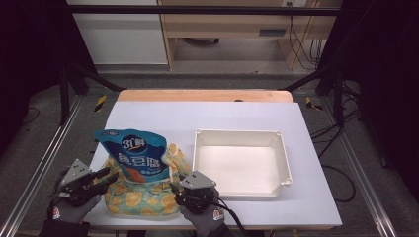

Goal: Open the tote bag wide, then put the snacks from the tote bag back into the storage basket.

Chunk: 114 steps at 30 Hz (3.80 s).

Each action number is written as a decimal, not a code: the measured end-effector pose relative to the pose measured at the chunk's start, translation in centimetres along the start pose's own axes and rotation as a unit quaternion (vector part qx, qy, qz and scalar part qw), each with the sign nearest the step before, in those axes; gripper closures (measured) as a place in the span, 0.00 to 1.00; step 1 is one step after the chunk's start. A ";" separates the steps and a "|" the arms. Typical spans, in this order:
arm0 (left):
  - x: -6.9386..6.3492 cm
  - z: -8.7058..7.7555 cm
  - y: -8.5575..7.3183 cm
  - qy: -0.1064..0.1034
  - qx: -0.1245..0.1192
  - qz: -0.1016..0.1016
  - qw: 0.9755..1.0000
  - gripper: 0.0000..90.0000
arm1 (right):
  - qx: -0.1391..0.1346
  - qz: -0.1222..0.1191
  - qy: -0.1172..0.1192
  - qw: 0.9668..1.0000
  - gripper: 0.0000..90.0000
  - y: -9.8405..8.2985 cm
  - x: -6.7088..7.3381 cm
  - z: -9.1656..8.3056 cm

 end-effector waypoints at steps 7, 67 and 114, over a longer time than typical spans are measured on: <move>0.0 -1.2 1.5 -0.002 -0.036 -0.017 0.999 0.58 | -0.028 -0.003 0.001 1.000 0.60 2.1 -0.7 -1.3; -0.1 -3.2 11.4 -0.012 -0.130 -0.003 0.991 0.60 | -0.097 0.003 0.026 0.995 0.69 12.5 -1.6 -2.0; -0.1 -3.0 10.7 0.000 -0.119 -0.013 0.993 1.00 | -0.078 -0.016 0.013 0.997 1.00 13.0 -0.9 -0.5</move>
Point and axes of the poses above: each handheld gripper's, and its own axes: z roughly forward along the jaws, y roughly out of its top, x roughly to its left, the point moved 9 cm from there along z, roughly forward along the jaws
